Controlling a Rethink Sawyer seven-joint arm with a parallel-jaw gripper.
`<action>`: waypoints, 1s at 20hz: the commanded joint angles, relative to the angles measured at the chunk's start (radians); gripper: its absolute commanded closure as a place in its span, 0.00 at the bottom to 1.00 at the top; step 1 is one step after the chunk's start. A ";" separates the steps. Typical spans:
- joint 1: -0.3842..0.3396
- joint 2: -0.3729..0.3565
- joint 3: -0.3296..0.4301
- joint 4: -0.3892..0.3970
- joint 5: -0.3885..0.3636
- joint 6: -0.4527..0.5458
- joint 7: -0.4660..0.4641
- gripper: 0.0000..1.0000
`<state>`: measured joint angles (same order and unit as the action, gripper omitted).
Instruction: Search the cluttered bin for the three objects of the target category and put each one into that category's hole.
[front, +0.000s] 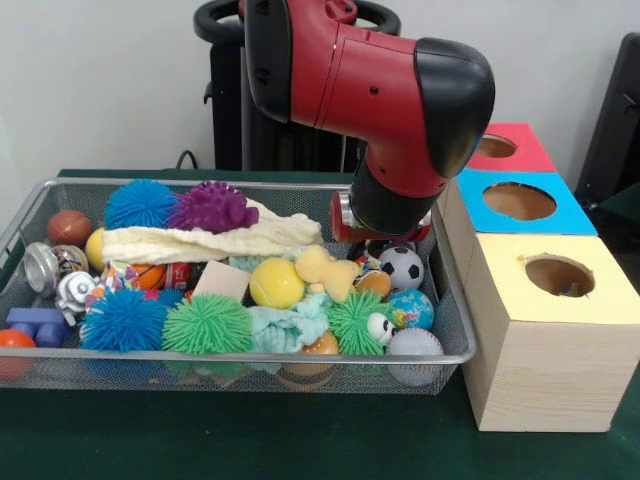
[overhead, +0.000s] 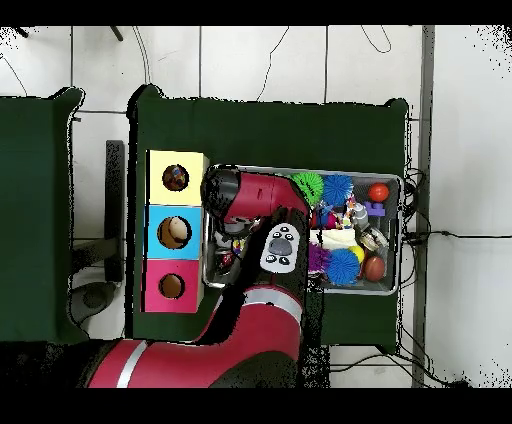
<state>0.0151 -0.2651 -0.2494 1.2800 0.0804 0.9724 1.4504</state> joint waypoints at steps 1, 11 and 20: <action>0.001 -0.056 0.029 0.056 -0.055 -0.171 0.147 1.00; 0.026 -0.060 0.011 -0.079 -0.047 -0.059 0.162 1.00; 0.040 -0.076 -0.018 -0.150 -0.064 0.015 0.142 1.00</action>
<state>0.0523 -0.3206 -0.2801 1.2142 0.0578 0.9425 1.4504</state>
